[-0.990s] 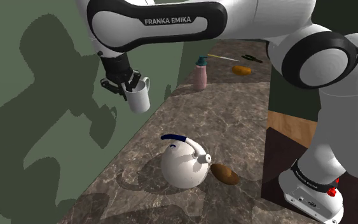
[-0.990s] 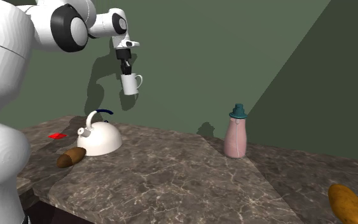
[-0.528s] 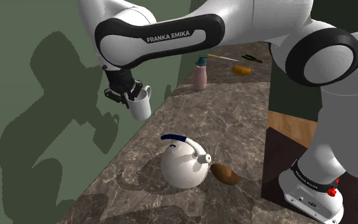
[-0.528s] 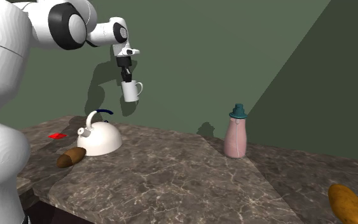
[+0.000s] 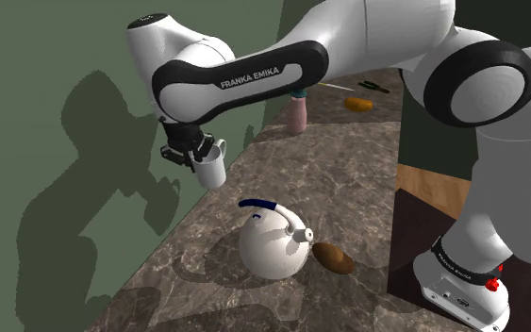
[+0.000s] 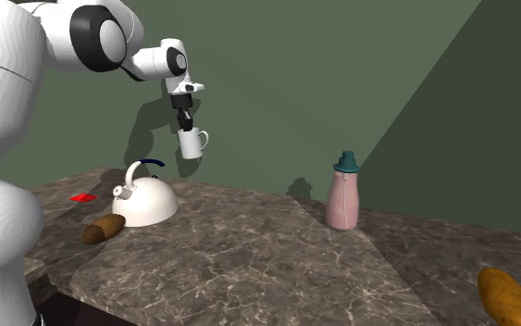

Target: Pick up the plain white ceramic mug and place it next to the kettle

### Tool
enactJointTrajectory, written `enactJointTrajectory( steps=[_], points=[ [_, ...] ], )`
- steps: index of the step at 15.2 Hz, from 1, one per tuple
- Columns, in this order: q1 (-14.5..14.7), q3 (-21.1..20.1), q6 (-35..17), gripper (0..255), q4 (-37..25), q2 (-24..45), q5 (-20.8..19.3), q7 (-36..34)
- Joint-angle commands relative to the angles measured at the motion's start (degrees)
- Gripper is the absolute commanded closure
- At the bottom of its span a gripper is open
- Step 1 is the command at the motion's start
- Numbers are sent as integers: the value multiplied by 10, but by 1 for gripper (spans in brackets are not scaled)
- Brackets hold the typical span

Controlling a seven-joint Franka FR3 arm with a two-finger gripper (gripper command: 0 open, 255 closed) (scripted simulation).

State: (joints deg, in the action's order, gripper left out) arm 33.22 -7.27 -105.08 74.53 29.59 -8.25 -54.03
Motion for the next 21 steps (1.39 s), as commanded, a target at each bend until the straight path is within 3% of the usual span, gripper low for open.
enactJointTrajectory(
  steps=[1,21],
  points=[
    [0,0,-15,255,15,1,-1,-2],
    [-2,5,-147,255,107,40,-11,-16]
  ],
)
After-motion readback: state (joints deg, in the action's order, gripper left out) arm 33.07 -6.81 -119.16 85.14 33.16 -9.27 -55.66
